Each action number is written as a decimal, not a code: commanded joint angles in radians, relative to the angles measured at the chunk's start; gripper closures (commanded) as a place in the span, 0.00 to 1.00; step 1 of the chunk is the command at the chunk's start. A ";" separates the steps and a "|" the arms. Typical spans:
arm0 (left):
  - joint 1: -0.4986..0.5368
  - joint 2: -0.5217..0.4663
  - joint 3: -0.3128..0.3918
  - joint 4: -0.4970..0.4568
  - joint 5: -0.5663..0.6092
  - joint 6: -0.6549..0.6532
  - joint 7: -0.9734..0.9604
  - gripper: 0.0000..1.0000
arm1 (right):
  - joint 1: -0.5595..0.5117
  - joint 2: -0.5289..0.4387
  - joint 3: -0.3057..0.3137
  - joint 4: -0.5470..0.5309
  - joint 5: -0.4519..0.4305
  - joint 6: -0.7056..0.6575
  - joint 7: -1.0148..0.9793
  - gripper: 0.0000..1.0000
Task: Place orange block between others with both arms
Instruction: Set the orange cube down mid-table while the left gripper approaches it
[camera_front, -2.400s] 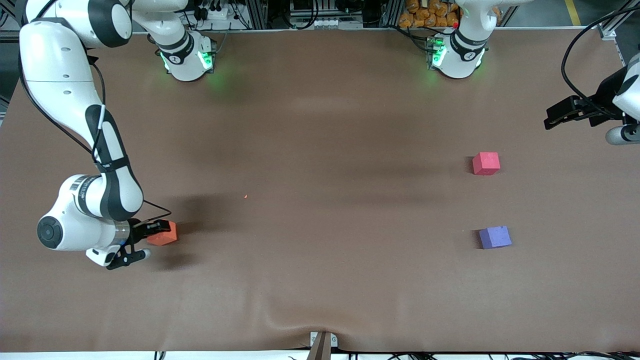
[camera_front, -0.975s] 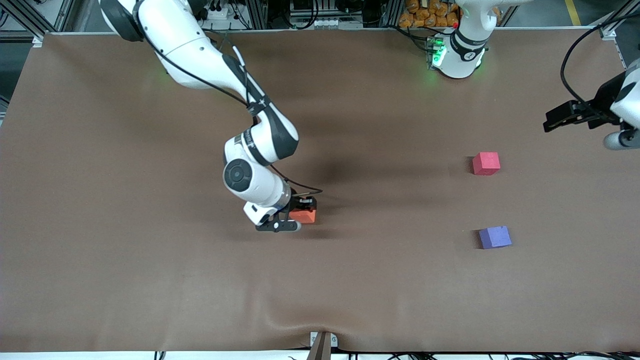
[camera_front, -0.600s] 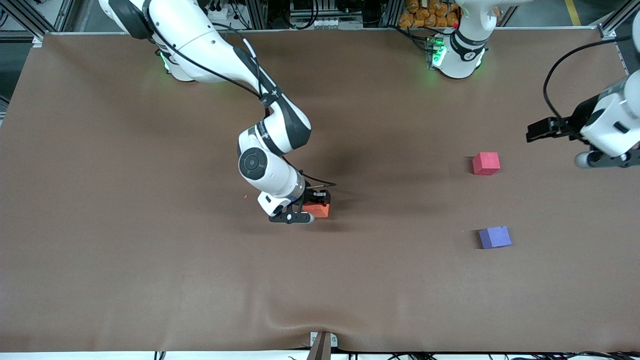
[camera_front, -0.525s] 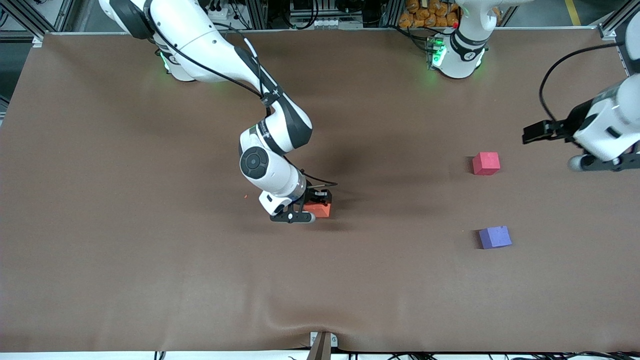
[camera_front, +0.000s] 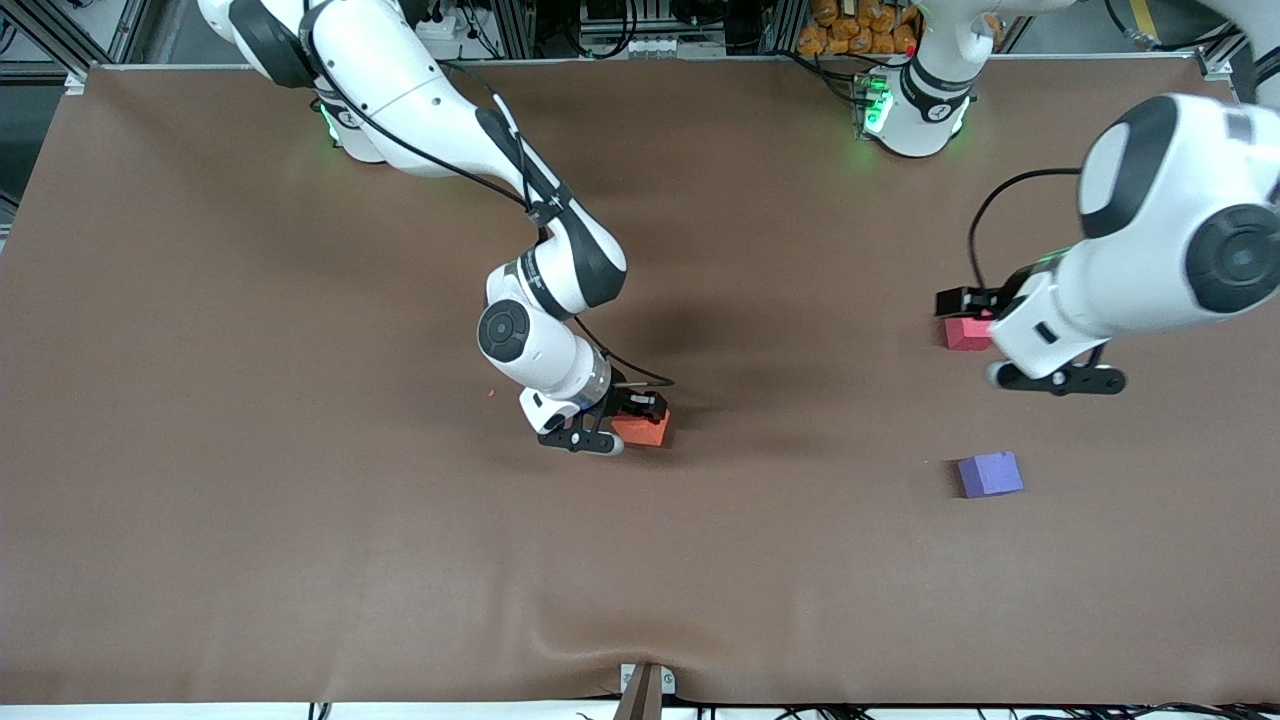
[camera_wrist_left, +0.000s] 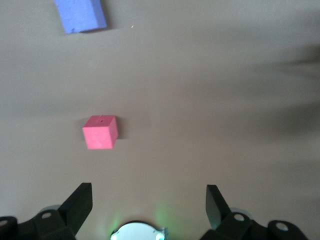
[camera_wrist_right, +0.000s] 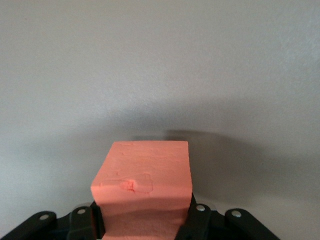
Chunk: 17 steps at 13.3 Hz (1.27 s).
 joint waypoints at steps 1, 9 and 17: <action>-0.017 0.019 0.001 0.015 -0.014 0.031 -0.059 0.00 | 0.027 0.032 -0.008 0.039 0.024 0.013 0.015 0.51; -0.016 0.071 -0.002 0.020 -0.080 0.102 -0.099 0.00 | 0.080 0.054 -0.010 0.079 0.012 0.011 0.018 0.00; -0.057 0.128 -0.004 0.019 -0.132 0.208 -0.146 0.00 | 0.034 0.002 -0.015 0.099 -0.035 -0.004 -0.033 0.00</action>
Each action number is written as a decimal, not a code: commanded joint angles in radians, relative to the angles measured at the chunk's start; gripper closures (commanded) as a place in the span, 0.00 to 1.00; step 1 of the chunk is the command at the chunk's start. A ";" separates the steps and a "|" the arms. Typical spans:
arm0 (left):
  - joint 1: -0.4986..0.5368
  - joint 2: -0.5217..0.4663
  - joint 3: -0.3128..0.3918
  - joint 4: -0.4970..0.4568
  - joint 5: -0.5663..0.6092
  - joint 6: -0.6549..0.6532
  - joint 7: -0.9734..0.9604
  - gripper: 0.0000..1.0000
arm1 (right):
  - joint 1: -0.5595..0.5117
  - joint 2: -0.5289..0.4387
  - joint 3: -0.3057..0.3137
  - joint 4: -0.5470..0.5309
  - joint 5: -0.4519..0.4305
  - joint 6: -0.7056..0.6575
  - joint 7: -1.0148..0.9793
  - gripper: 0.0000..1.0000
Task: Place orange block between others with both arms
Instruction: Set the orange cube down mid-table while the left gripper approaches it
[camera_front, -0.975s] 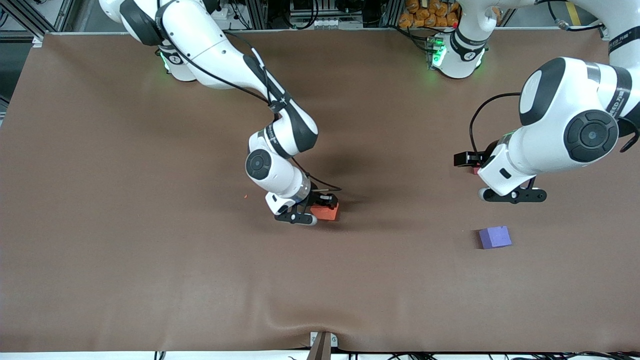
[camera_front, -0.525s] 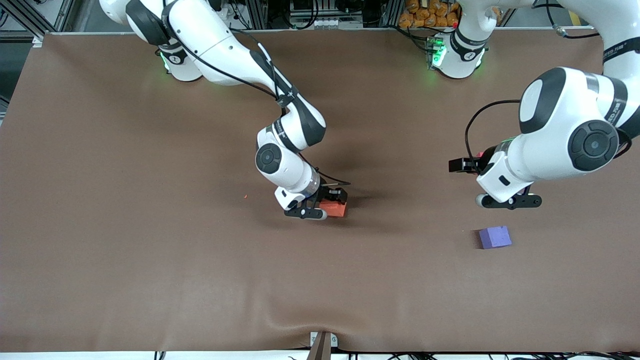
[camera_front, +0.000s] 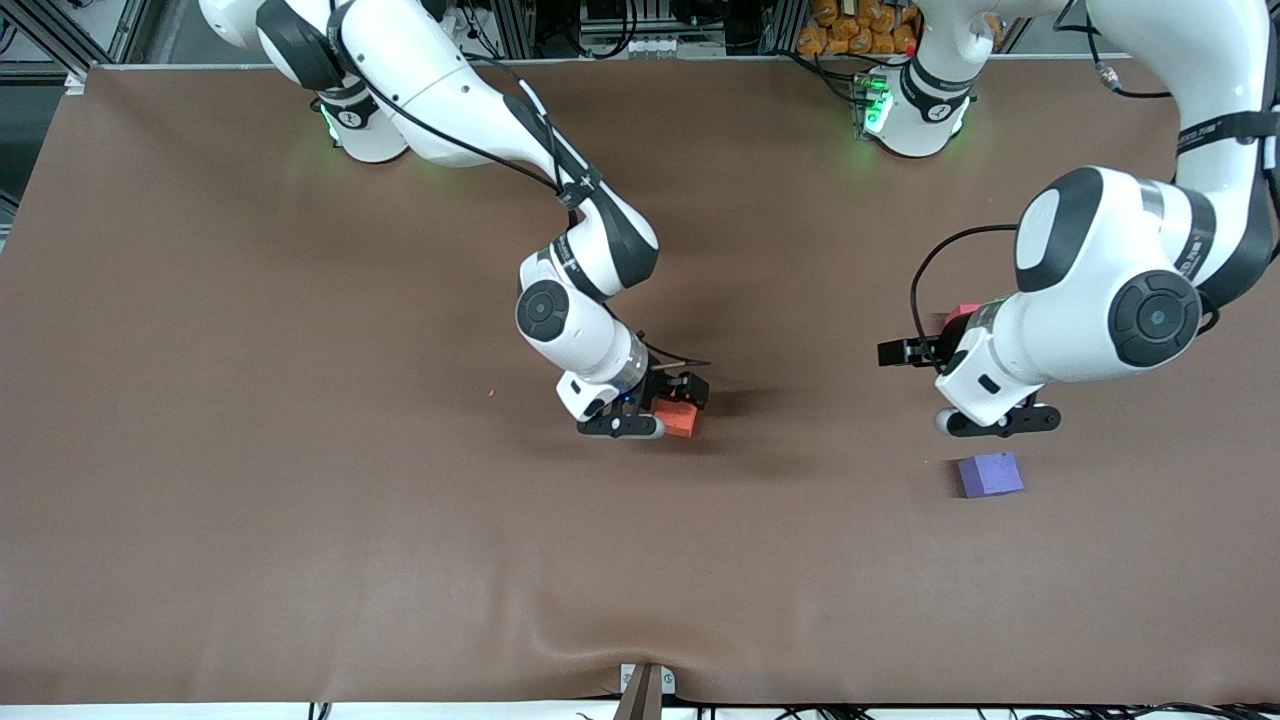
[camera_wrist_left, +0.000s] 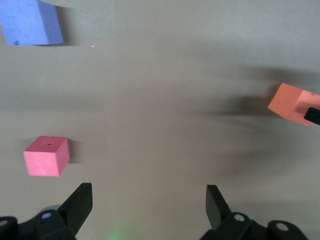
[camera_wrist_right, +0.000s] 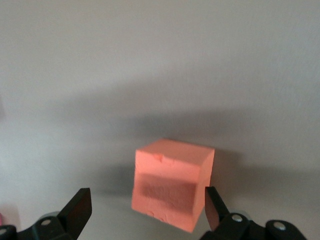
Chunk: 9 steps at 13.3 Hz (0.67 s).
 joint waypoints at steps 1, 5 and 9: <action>-0.044 0.040 -0.001 0.018 -0.038 0.068 -0.034 0.00 | -0.043 -0.041 0.001 -0.001 -0.095 -0.033 -0.030 0.00; -0.134 0.141 0.000 0.069 -0.084 0.175 -0.161 0.00 | -0.084 -0.116 -0.074 -0.004 -0.223 -0.238 -0.029 0.00; -0.287 0.241 0.014 0.078 -0.061 0.423 -0.288 0.00 | -0.228 -0.263 -0.077 -0.007 -0.280 -0.569 -0.030 0.00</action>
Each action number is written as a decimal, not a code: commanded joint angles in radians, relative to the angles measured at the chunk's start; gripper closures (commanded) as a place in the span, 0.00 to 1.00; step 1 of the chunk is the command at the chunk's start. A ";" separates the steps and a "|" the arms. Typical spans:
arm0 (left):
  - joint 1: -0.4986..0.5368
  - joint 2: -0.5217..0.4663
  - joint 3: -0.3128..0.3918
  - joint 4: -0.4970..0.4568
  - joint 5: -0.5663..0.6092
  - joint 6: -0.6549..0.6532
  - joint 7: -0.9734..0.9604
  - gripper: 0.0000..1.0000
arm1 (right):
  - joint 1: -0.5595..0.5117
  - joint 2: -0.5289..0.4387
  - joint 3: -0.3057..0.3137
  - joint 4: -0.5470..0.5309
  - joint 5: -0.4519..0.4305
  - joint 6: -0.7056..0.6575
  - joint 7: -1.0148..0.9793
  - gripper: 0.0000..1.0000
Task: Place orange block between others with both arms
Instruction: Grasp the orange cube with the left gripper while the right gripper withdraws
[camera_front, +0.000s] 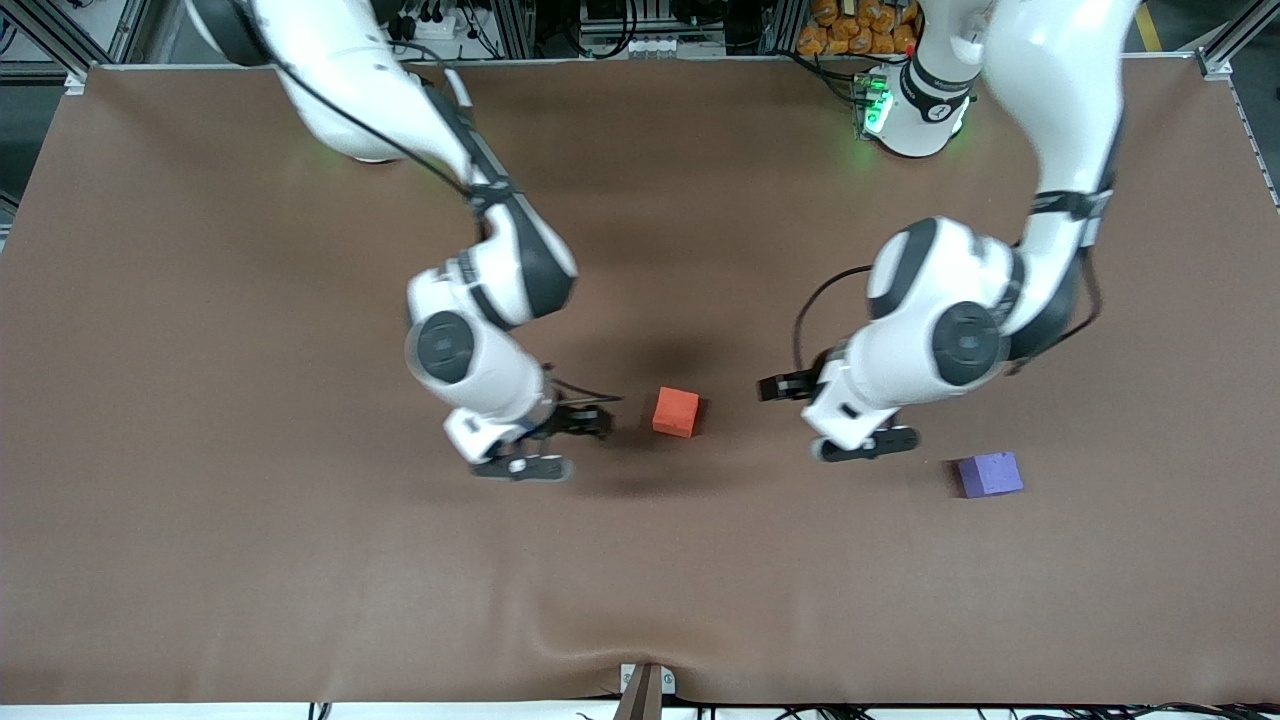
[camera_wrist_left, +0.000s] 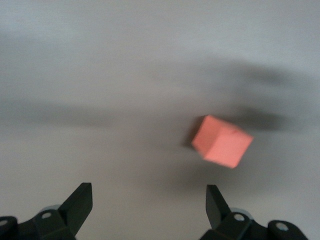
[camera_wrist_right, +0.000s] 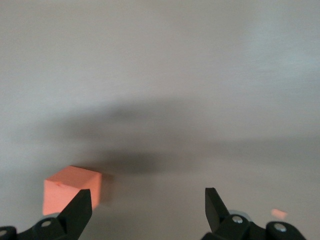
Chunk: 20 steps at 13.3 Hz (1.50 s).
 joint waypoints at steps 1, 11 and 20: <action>-0.114 0.086 0.019 0.039 0.036 0.165 -0.069 0.00 | -0.087 -0.139 0.020 -0.031 -0.102 -0.169 -0.003 0.00; -0.398 0.226 0.198 0.041 0.290 0.379 -0.152 0.00 | -0.504 -0.406 0.027 -0.028 -0.176 -0.490 -0.234 0.00; -0.430 0.301 0.224 0.046 0.296 0.530 -0.262 0.00 | -0.657 -0.467 0.123 -0.029 -0.314 -0.551 -0.347 0.00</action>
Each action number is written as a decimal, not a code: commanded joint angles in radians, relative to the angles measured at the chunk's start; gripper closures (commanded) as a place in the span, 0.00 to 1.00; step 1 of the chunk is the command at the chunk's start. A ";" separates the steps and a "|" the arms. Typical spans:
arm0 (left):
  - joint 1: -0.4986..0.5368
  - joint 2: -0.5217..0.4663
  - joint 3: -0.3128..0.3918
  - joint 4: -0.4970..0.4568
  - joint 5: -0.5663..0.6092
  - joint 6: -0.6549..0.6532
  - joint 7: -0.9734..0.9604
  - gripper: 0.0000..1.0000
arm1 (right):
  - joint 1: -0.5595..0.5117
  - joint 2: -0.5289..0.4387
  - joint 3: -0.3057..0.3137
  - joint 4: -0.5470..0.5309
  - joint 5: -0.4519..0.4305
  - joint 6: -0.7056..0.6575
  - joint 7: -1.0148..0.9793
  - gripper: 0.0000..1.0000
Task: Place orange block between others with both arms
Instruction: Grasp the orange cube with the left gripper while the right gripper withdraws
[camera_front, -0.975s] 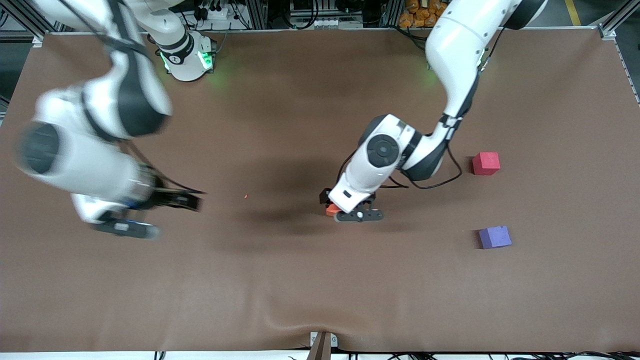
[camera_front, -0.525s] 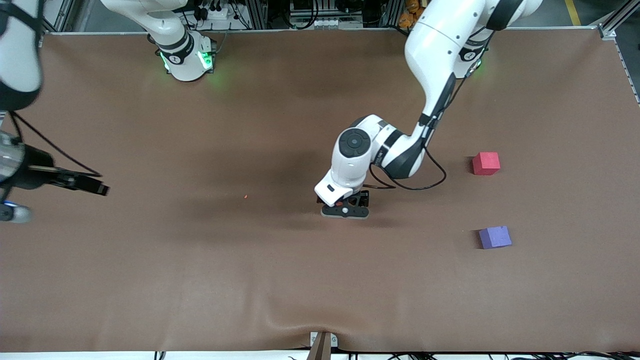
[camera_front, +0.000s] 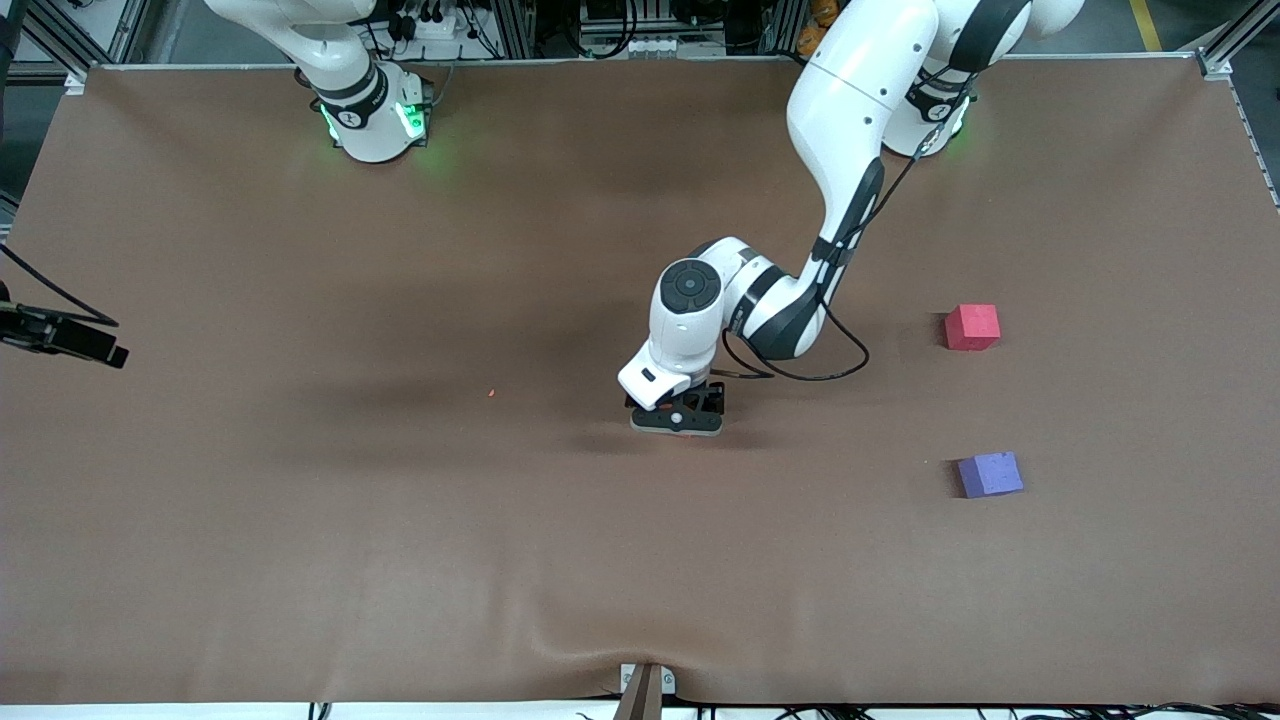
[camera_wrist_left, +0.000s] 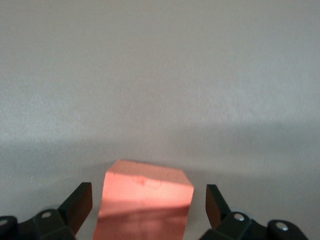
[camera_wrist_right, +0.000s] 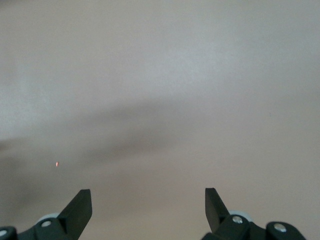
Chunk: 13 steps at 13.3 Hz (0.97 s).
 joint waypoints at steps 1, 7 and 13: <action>-0.015 0.027 0.020 0.030 0.043 0.040 -0.070 0.00 | -0.126 -0.043 0.140 -0.034 -0.028 -0.010 -0.007 0.00; -0.015 0.024 0.018 0.020 0.075 0.040 -0.069 0.00 | -0.112 -0.064 0.146 -0.034 -0.046 -0.057 -0.007 0.00; -0.012 0.022 0.017 0.015 0.074 0.034 -0.081 0.33 | -0.070 -0.136 0.144 -0.094 -0.046 -0.099 -0.007 0.00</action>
